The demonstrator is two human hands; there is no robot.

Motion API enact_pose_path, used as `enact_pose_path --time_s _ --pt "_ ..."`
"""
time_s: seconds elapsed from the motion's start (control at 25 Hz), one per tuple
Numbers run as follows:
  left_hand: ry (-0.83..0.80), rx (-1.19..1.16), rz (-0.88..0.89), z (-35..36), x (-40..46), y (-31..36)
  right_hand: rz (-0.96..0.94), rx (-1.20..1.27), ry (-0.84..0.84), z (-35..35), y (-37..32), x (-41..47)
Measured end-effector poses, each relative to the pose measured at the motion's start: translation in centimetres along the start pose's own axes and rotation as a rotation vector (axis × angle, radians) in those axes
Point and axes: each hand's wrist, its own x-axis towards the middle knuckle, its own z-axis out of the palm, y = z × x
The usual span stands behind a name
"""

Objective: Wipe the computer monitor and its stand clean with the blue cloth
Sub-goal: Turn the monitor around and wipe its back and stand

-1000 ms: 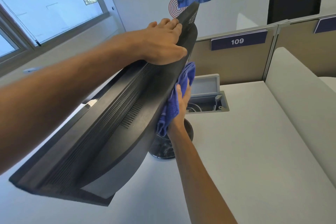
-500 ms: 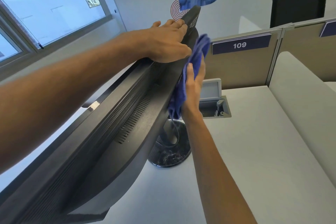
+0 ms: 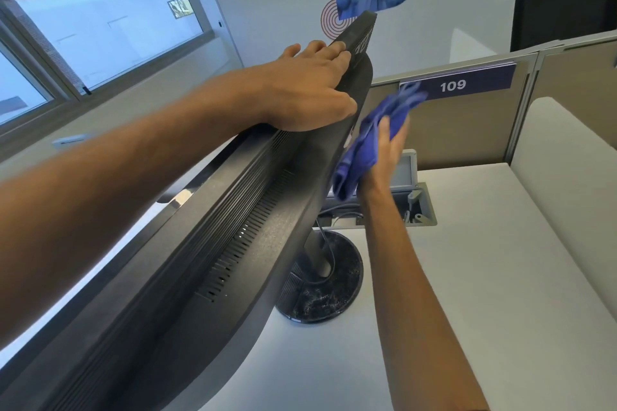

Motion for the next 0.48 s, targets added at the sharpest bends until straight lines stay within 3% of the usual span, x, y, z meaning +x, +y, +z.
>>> enact_pose_path --time_s 0.08,0.24,0.48 --pt "0.004 -0.006 -0.001 -0.1 -0.1 -0.1 -0.064 0.034 -0.082 1.9 -2.1 2.2" --pt "-0.004 0.016 0.004 0.0 0.0 -0.3 0.156 0.024 -0.093 2.9 1.2 4.2" --pt "0.015 0.017 0.004 -0.1 0.3 -0.3 0.392 -0.209 -0.238 -0.6 7.3 3.1"
